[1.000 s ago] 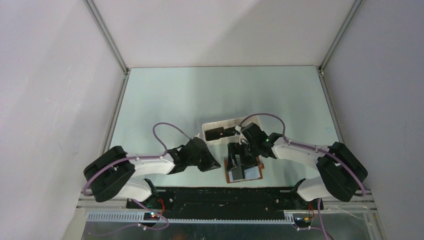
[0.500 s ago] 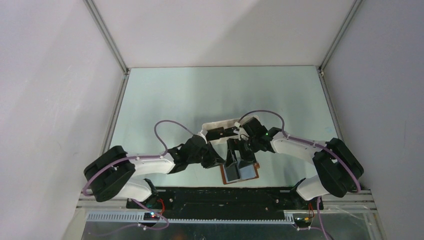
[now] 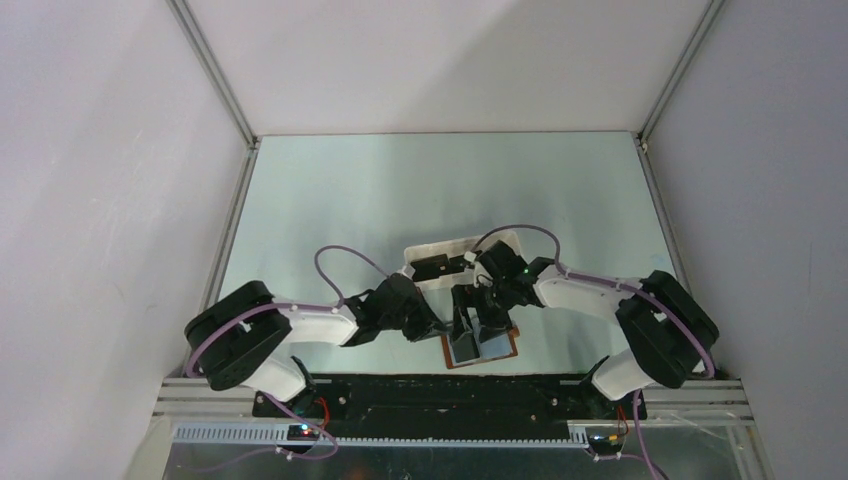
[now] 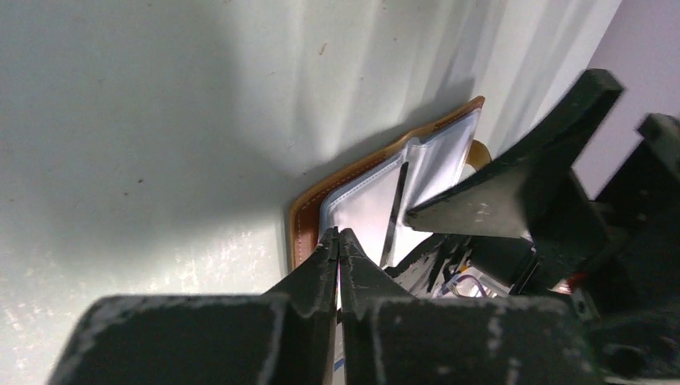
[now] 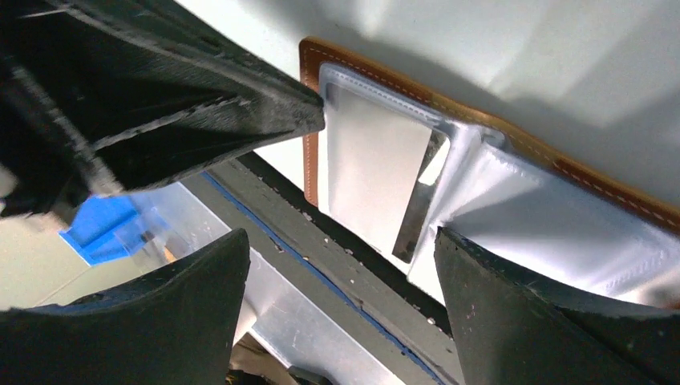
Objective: Put the credit cards into the card holder
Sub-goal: Insert the credit card into the card holder.
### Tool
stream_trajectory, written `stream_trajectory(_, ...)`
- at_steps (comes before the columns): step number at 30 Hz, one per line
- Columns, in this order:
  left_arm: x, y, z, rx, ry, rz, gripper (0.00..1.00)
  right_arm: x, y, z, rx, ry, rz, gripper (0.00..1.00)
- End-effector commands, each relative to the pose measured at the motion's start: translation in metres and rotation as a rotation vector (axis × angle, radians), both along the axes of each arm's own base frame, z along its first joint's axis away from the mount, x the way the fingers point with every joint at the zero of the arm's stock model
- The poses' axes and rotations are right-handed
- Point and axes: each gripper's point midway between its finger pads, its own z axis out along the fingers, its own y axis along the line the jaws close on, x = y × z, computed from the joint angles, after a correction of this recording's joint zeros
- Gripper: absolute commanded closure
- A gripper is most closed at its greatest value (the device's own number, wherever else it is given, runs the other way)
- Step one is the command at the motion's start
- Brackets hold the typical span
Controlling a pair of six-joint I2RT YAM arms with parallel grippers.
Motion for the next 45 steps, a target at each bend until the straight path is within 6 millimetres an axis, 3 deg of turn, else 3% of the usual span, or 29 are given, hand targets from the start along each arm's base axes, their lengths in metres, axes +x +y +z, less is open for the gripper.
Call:
stream_trajectory(1,0.001,-0.003,0.014,-0.05,-0.023,0.006,0.93,0.007,0.016,-0.008,0.016,-0.017,0.026,0.13)
stream_trajectory(8,0.0,-0.004,0.02,-0.066,-0.039,-0.009,0.74,0.0,0.034,-0.001,0.098,0.015,0.057,0.28)
stream_trajectory(15,-0.003,0.003,0.027,-0.052,-0.046,-0.009,0.57,0.003,0.018,0.009,0.041,-0.042,0.024,0.32)
stream_trajectory(21,-0.009,0.014,0.03,-0.038,-0.036,0.008,0.53,0.004,0.002,-0.006,-0.046,-0.063,0.036,0.37)
stream_trajectory(25,-0.016,0.015,0.024,-0.033,0.003,-0.007,0.58,0.006,0.003,-0.019,-0.063,-0.053,0.047,0.46)
stream_trajectory(29,-0.017,0.013,0.02,-0.021,0.012,-0.018,0.63,0.009,0.006,-0.032,-0.075,-0.039,0.047,0.65)
stream_trajectory(32,-0.017,0.012,0.018,-0.011,0.018,-0.028,0.63,0.009,0.007,-0.042,-0.09,-0.027,0.048,0.89)
stream_trajectory(34,-0.016,0.011,0.015,-0.002,0.026,-0.03,0.61,0.01,0.004,-0.049,-0.116,-0.025,0.045,0.99)
stream_trajectory(45,-0.018,0.02,0.007,0.12,0.03,-0.051,0.42,0.007,-0.009,-0.07,-0.214,-0.027,0.055,1.0)
